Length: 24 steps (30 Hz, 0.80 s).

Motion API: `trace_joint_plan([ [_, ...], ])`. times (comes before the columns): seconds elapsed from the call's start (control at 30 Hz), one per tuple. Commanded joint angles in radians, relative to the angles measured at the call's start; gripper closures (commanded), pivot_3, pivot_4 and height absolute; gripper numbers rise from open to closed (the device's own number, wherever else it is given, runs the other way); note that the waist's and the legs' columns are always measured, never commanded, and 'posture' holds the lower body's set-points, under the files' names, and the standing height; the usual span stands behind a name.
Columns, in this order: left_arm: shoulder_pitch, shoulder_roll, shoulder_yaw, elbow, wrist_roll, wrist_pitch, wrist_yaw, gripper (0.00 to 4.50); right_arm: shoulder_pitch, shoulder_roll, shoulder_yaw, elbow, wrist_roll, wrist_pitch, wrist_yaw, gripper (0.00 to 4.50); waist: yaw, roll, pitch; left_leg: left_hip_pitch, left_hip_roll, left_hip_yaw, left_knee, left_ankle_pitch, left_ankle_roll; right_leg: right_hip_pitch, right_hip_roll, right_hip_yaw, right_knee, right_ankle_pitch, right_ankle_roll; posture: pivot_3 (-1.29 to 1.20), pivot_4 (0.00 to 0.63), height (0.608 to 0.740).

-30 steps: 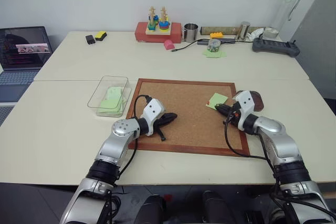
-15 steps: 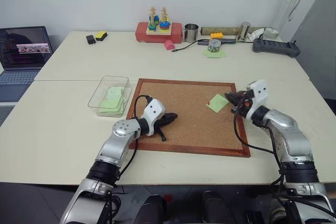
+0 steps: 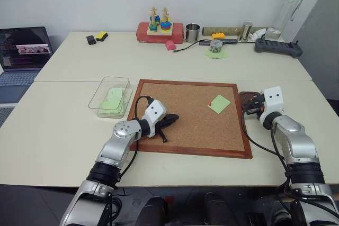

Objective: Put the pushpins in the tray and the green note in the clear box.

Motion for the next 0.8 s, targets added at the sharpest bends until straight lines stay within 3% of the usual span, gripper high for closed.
trace_joint_plan([
  [0.03,0.031,0.014,-0.032,0.032,0.035,0.032,-0.011,4.50,-0.024,-0.006,-0.027,-0.012,0.003,-0.032,-0.006,2.87,0.000,0.000,0.000,0.000,0.000,0.000,0.000,0.000,0.000,0.000,0.000,0.000,0.000,0.000,0.000,0.00,0.150,0.740],
  [0.17,0.036,0.015,-0.030,0.024,0.034,0.035,-0.008,4.50,-0.022,-0.016,-0.050,-0.081,0.048,-0.007,0.023,2.14,0.000,0.000,0.000,0.000,0.000,0.000,0.000,0.000,0.000,0.000,0.000,0.000,0.000,0.000,0.000,0.00,0.150,0.740],
  [0.33,0.044,0.019,-0.028,0.015,0.033,0.038,-0.007,4.50,0.008,-0.059,-0.069,-0.254,0.119,0.040,0.116,2.14,-0.001,0.000,0.000,0.000,0.000,0.000,0.000,0.000,0.000,0.000,0.000,0.000,0.000,0.000,0.000,0.00,0.150,0.740],
  [0.5,0.039,0.022,-0.027,0.022,0.033,0.036,-0.012,4.50,0.048,-0.085,0.035,-0.390,0.190,0.101,0.266,2.14,-0.001,0.000,0.000,0.000,0.001,-0.002,0.000,0.000,0.000,0.001,0.000,-0.001,0.000,-0.003,0.004,0.00,0.150,0.740],
  [0.8,0.025,0.024,-0.027,0.038,0.033,0.032,-0.019,4.50,-0.029,-0.009,0.213,-0.261,0.111,0.044,0.309,2.14,0.001,0.000,0.000,0.000,0.001,-0.004,0.000,0.000,0.000,0.000,0.000,0.000,0.000,-0.003,0.005,0.00,0.150,0.740],
])
